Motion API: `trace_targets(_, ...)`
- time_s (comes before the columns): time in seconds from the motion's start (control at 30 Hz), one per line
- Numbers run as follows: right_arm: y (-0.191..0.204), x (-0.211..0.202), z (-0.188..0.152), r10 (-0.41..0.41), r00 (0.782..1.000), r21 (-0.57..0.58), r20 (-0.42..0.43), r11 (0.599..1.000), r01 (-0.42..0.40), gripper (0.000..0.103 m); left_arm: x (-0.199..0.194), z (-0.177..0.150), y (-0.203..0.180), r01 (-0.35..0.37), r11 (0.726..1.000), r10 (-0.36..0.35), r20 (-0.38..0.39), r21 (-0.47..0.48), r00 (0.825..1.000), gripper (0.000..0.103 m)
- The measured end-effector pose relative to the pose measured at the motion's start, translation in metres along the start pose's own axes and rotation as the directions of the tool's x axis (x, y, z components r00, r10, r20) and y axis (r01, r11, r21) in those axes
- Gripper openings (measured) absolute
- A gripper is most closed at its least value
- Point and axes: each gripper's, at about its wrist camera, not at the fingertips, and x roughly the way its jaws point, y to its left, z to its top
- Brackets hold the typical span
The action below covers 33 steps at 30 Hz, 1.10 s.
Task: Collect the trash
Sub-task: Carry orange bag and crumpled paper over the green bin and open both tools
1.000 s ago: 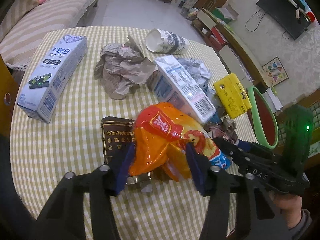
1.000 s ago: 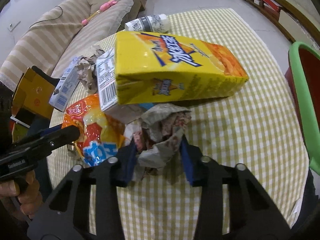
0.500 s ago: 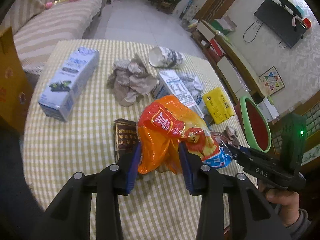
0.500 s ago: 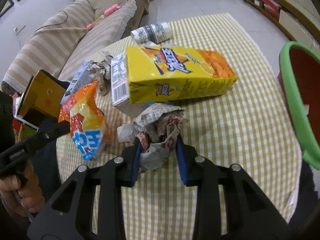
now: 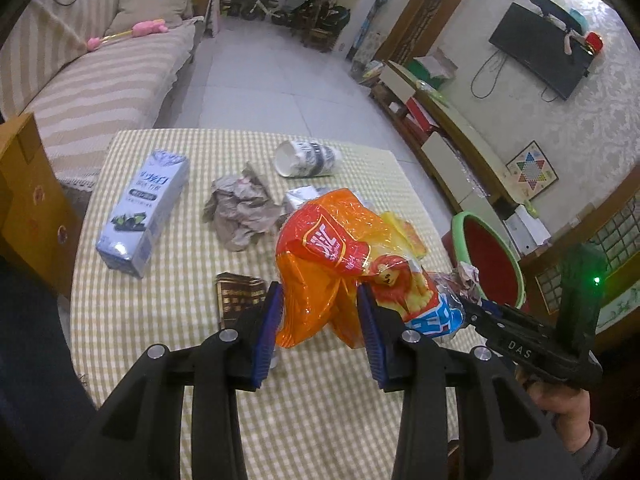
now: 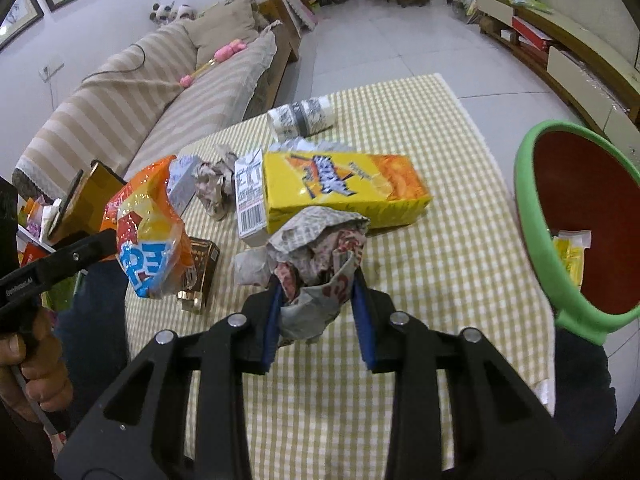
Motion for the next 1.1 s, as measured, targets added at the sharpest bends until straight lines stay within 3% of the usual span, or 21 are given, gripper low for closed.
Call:
trace_targets(0.53,-0.063,-0.051,0.013,-0.090,0.991,0.086,0.099,0.993,0.082,0.031,0.018,0.019,-0.063,0.061,0.995,-0.061,-0.002,0.078,0.998,0.036)
trace_targets(1.1,-0.175,-0.115,0.036,-0.227,0.954,0.238,0.194,0.955,0.178,0.031,0.075,0.049,-0.197,0.190,0.955,-0.182,-0.057,0.227,0.982,0.036)
